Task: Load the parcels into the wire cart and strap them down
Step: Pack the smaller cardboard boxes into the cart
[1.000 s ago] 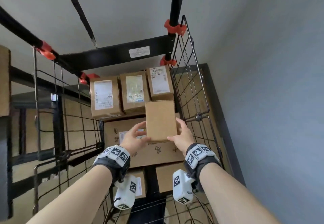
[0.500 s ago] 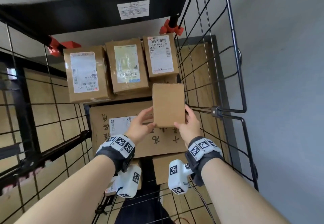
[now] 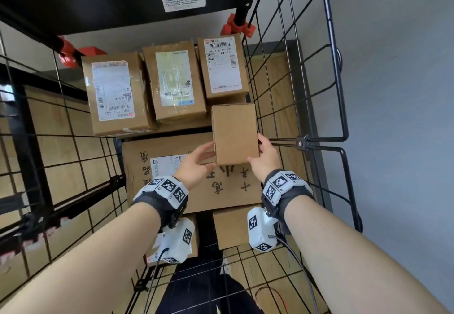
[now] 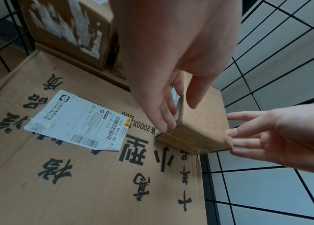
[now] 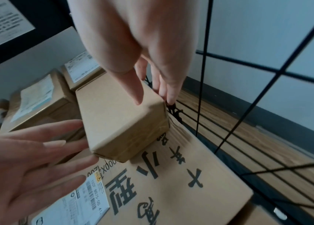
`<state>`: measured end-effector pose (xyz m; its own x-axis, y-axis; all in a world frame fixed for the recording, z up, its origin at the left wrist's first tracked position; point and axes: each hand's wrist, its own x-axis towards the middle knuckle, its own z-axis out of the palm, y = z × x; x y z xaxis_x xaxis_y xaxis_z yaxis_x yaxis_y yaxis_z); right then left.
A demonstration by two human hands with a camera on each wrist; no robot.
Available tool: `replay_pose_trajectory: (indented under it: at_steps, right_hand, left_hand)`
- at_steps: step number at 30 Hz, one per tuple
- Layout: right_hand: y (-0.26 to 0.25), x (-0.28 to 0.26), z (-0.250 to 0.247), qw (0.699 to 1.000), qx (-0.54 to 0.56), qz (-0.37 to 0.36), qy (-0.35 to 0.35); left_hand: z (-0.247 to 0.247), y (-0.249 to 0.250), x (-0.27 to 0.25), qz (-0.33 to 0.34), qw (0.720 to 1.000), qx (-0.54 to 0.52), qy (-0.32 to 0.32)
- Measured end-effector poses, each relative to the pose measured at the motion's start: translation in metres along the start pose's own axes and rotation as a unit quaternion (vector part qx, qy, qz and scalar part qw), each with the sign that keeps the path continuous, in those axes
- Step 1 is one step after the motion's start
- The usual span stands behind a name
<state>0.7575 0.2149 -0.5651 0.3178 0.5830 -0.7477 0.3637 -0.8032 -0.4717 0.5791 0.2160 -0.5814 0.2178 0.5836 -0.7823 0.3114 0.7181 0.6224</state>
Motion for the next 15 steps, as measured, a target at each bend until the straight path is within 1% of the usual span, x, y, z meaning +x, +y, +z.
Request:
replay_pose_trajectory:
  at_steps: [3, 5, 9, 12, 15]
  right_hand:
    - [-0.004, -0.009, -0.002, 0.999, -0.044, -0.006, -0.008]
    - [-0.01, -0.019, -0.005, 0.997, -0.076, -0.026, -0.014]
    - [-0.025, -0.05, -0.012, 0.989, -0.13, -0.06, -0.023]
    - [-0.039, -0.086, -0.021, 0.976, -0.183, -0.104, -0.051]
    - [-0.049, -0.133, -0.036, 0.953, -0.256, -0.15, -0.063]
  left_hand:
    - [0.001, 0.004, -0.011, 0.006, 1.0, 0.013, 0.008]
    - [-0.002, 0.008, -0.021, 0.014, 0.999, 0.038, 0.015]
    - [-0.007, 0.024, -0.055, 0.025, 0.993, 0.102, 0.06]
    - [-0.013, 0.037, -0.09, 0.04, 0.979, 0.166, 0.109]
    - [-0.014, 0.045, -0.134, 0.046, 0.957, 0.243, 0.152]
